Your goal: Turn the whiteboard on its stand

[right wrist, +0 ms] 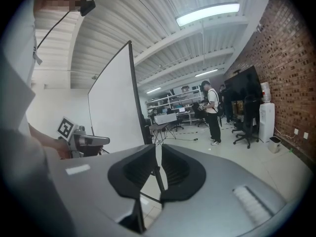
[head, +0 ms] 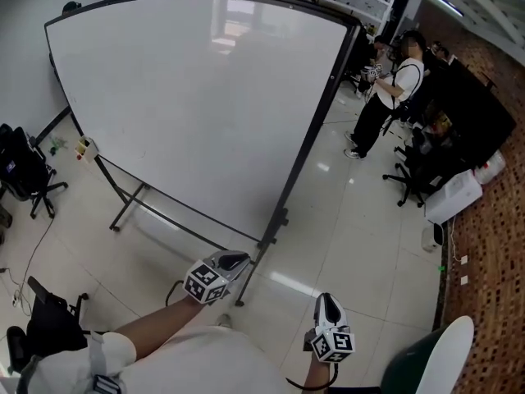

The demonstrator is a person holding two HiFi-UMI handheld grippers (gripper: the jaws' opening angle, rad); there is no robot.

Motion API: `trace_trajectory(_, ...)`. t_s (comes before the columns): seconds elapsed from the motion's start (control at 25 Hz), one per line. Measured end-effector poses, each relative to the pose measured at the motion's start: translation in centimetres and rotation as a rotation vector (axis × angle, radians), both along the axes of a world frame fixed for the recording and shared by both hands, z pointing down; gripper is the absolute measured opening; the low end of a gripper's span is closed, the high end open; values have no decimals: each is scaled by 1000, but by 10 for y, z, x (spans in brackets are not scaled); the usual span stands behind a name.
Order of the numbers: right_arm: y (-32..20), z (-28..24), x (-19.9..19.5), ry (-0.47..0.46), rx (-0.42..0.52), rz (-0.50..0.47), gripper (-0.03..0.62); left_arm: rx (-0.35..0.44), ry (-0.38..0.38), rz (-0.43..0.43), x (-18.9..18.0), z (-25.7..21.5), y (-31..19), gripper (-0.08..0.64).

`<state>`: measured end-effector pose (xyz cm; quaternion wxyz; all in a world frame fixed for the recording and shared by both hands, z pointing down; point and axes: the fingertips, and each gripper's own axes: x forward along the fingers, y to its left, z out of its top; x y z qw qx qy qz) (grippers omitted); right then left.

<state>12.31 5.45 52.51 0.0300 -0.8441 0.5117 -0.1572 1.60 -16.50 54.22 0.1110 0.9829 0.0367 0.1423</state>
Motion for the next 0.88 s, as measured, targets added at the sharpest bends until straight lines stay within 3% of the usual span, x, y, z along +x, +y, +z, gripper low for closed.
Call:
trace_trajectory(0.56,-55,-4,9,14,2,-98,34,-30,33,-64,-1,2,-31,46)
trace_trajectory(0.88,-75,16,-11,-54,13,-169,35,46,-34,-49,-19,17,-15,54)
